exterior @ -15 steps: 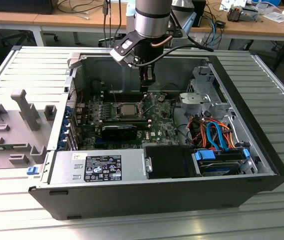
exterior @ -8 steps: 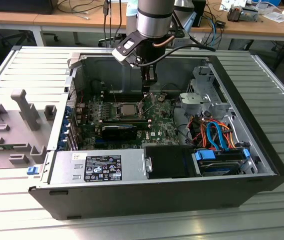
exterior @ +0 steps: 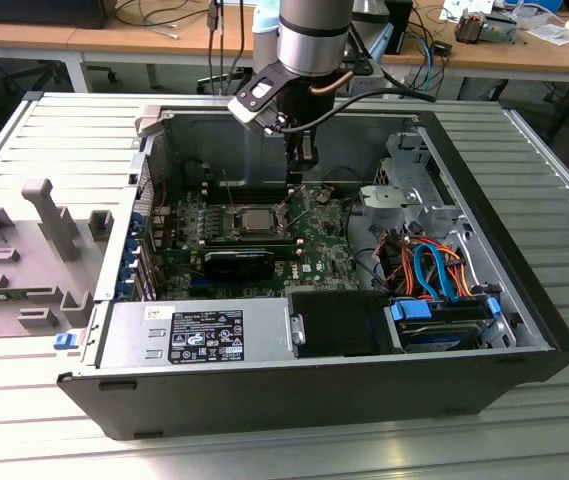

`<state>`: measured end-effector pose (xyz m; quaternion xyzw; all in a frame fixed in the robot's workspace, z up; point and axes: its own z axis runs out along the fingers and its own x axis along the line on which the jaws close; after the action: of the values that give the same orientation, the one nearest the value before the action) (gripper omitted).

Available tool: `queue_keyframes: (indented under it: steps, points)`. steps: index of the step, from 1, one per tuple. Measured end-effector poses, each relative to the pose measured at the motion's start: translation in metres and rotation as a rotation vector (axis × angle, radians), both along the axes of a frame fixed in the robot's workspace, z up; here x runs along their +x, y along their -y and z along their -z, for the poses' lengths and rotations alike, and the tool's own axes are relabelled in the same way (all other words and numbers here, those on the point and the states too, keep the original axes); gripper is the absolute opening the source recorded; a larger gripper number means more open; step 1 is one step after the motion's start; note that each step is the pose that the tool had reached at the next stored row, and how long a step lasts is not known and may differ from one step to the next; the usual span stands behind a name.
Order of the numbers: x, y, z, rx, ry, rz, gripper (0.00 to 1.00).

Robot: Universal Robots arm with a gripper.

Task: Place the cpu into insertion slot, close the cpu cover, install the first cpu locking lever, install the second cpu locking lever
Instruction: 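Install the first cpu locking lever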

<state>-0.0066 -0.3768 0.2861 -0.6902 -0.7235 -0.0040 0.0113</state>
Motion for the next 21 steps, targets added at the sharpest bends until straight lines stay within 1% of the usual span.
queue_keyframes:
  steps: [21]
  points:
    - [0.013, 0.0000, 0.0000, -0.0001, 0.0000, 0.000, 0.11]
